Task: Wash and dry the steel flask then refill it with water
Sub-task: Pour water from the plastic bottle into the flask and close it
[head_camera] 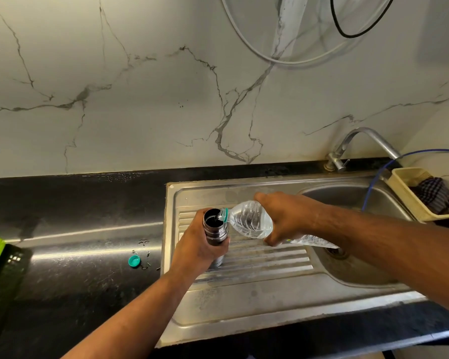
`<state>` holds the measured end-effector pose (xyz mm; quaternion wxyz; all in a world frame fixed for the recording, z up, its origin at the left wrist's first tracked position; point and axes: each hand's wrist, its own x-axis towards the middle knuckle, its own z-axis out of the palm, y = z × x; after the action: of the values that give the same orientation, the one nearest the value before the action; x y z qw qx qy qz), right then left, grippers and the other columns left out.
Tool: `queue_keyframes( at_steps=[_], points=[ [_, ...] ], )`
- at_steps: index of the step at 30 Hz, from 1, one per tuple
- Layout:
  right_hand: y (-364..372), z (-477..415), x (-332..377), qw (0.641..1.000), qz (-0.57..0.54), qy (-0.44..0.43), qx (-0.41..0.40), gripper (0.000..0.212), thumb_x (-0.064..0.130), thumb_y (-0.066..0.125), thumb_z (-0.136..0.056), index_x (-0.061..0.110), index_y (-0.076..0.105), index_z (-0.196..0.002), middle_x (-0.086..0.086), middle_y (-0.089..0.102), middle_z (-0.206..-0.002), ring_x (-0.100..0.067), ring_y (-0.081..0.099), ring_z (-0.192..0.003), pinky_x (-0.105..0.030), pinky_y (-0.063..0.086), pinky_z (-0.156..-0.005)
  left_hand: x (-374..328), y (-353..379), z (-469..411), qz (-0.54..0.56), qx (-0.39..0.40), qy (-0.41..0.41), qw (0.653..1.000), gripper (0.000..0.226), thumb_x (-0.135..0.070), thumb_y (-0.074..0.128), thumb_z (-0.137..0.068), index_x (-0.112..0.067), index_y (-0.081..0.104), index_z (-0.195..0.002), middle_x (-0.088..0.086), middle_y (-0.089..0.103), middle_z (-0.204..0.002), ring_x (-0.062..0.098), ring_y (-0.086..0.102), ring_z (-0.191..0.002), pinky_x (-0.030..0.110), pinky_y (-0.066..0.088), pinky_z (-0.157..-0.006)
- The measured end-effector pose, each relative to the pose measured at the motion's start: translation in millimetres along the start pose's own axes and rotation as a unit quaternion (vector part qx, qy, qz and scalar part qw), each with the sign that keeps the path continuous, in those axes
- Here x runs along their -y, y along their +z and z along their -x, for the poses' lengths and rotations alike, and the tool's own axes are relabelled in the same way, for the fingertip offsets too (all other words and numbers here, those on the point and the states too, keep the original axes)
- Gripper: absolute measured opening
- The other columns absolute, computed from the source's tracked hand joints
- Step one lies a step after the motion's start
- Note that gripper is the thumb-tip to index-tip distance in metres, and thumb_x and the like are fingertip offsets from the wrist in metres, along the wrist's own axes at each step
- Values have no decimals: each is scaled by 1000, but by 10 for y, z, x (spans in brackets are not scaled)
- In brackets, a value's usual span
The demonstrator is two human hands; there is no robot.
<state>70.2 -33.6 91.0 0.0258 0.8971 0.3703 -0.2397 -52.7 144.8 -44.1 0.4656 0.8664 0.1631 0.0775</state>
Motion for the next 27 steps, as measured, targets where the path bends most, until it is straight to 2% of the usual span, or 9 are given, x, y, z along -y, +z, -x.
queue_keyframes(
  at_steps=[3,8,12,20,27],
  points=[
    [-9,6,-8,1000,8,-6,-2,93,33,90,-72,23,35,-145,-2,60,-127,-18,61,-105,-35,59,-83,0,2,-2,2,2,-3,1000,82,-31,91,-71,-46,38,-131,-24,56,-116,6,60,-106,29,54,-93],
    [-9,1,-2,1000,10,-6,1,92,33,90,-73,22,35,-146,-3,59,-130,-20,60,-108,-38,59,-87,-13,3,0,4,1,-6,1000,82,-31,91,-71,-51,35,-127,-26,54,-113,4,58,-104,24,51,-91],
    [-15,-5,3,1000,9,-4,3,91,32,90,-73,22,36,-145,-3,58,-130,-20,60,-109,-37,59,-88,-18,-2,7,-3,-2,-7,1000,83,-31,91,-71,-54,33,-125,-26,54,-112,4,58,-103,25,51,-92],
    [-20,-5,4,1000,7,-2,7,93,32,90,-74,21,34,-147,-4,59,-130,-18,60,-106,-32,59,-83,-26,-11,8,-7,-2,-5,1000,82,-33,91,-71,-41,40,-134,-18,60,-123,9,61,-109,34,56,-97],
    [-14,-11,0,1000,3,-1,11,95,32,89,-74,21,32,-149,-5,57,-133,-20,61,-107,-34,60,-85,-29,-4,7,-4,-2,-10,1000,83,-31,91,-72,-40,39,-136,-15,60,-128,5,56,-108,28,52,-97]
  ],
)
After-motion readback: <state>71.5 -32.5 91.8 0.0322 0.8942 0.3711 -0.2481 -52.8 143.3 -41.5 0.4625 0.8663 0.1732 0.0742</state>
